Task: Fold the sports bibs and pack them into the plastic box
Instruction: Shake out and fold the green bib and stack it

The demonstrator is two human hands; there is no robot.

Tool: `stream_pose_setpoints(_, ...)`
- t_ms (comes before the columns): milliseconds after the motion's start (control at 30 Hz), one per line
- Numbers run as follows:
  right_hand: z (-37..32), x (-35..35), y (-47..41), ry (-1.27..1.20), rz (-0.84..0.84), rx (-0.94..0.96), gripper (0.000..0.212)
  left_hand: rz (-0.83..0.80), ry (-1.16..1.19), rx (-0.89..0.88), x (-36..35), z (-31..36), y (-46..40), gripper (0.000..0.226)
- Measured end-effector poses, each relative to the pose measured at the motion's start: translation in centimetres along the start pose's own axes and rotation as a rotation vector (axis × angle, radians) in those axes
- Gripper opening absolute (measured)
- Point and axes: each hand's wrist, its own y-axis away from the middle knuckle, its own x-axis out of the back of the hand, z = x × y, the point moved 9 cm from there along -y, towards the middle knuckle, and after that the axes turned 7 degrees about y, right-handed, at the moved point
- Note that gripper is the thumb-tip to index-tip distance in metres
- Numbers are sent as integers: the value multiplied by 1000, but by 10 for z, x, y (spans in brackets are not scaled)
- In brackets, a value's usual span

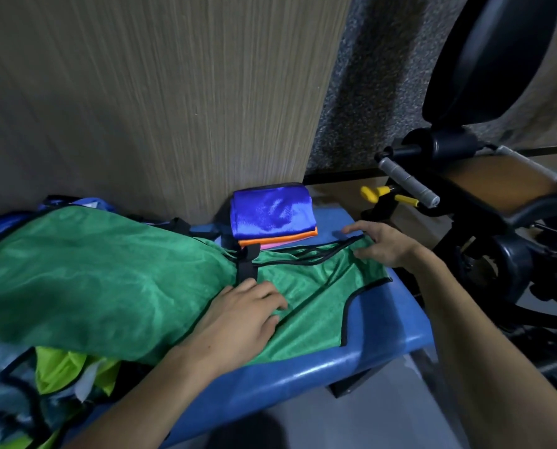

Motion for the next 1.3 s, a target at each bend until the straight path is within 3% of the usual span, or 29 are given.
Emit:
stream_pose_setpoints(167, 24, 20, 9, 24, 157, -31, 3, -12, -1, 10, -1, 0, -1, 26)
stream_pose_setpoints(333, 52, 12, 20, -301, 145, -263, 38, -18, -77, -2, -2, 9, 4, 30)
stream_pose_setpoints(467, 56, 11, 19, -389, 252, -351, 23, 65, -104, -86, -10, 31, 5, 37)
stream_pose_setpoints(600, 60, 9, 18, -333, 405, -396, 18, -62, -9, -121, -29, 39, 4, 51)
stream_pose_setpoints(667, 56, 10, 22, -306, 467, -389, 19, 39, 25, -127, -10, 40, -2, 43)
stream_pose_setpoints(767, 52, 8, 35, -319, 562, -372, 25, 196, -18, 29, 32, 12, -10, 20)
stream_pose_setpoints(833, 53, 3, 44, -344, 624, -369, 29, 119, -135, 145, 35, -15, -8, 18)
stream_pose_setpoints(1100, 51, -1, 54, -315, 637, -357, 31, -37, -286, 72, 25, 1, -3, 63)
stream_pose_setpoints(1200, 55, -1, 54, -307, 668, -383, 27, 95, -249, 16, 26, -1, -9, 55)
stream_pose_setpoints(1300, 55, 3, 56, -271, 721, -404, 26, 86, -227, 124, 19, -23, -15, 66)
